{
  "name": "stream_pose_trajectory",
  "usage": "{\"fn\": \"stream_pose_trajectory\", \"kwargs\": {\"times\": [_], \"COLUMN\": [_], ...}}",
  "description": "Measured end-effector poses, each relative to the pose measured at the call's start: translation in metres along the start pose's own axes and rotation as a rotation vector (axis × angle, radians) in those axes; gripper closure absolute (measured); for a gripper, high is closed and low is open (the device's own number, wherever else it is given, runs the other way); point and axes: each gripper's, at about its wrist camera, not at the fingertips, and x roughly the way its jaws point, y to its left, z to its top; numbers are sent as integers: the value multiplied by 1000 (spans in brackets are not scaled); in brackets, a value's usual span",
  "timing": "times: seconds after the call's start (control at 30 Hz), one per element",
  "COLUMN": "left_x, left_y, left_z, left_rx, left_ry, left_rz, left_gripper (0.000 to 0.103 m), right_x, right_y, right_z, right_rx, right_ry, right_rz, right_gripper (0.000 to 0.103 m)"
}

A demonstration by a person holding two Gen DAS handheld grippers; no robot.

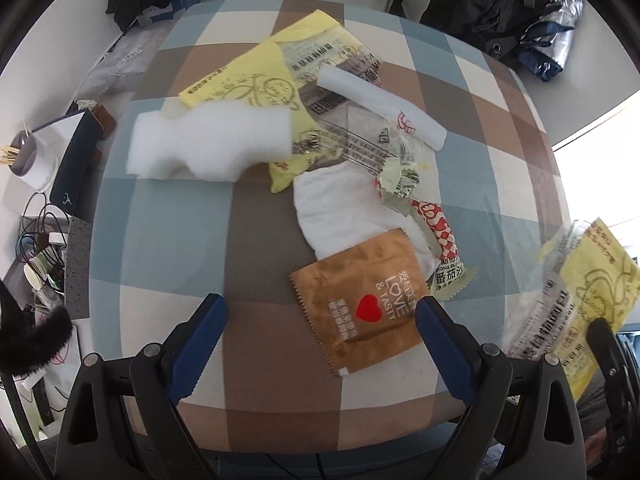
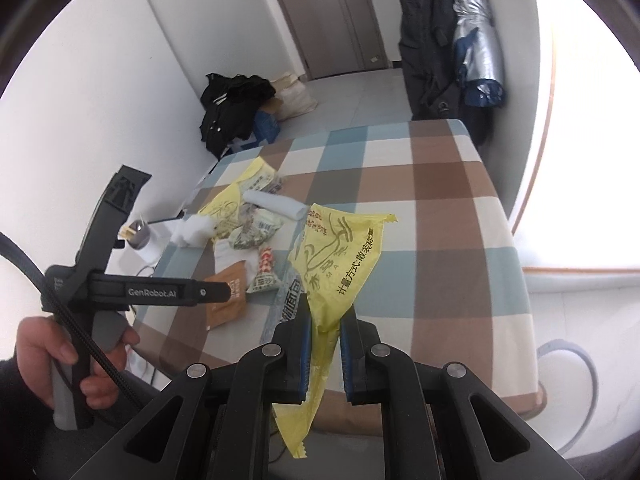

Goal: Collect trash

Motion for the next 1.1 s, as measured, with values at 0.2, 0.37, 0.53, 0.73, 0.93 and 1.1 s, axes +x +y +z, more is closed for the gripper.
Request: {"fn": "stream_pose_trajectory", "kwargs": {"times": [0.2,0.37,0.53,0.73,0.93,1.1], "left_x": [7,5,-3,-7,-14,-19], "left_y": [-21,-22,-21,-17,-5,-5], "left_z": [0,-6,-10,-11,-11,-15], "left_rx": [79,117,131,114,80,88], "left_ry": [0,-20,-55,-66,-73,-88], "left_rz": [106,130,117,72,-7,-48], "left_gripper": [10,16,42,70,91,101], "right_x": [-7,-10,-13,-12,-8,-6], "right_y": [-13,-16,-11,-5,0,4], "right_z": [-3,-5,-5,-7,-9,-10], "right_rx": [25,26,19,7,-3,-5], "right_ry": [-4,-7,-16,-14,0,2], "right_rz": [0,3,14,18,9,9], "right_gripper": [91,91,91,91,91,91]}}
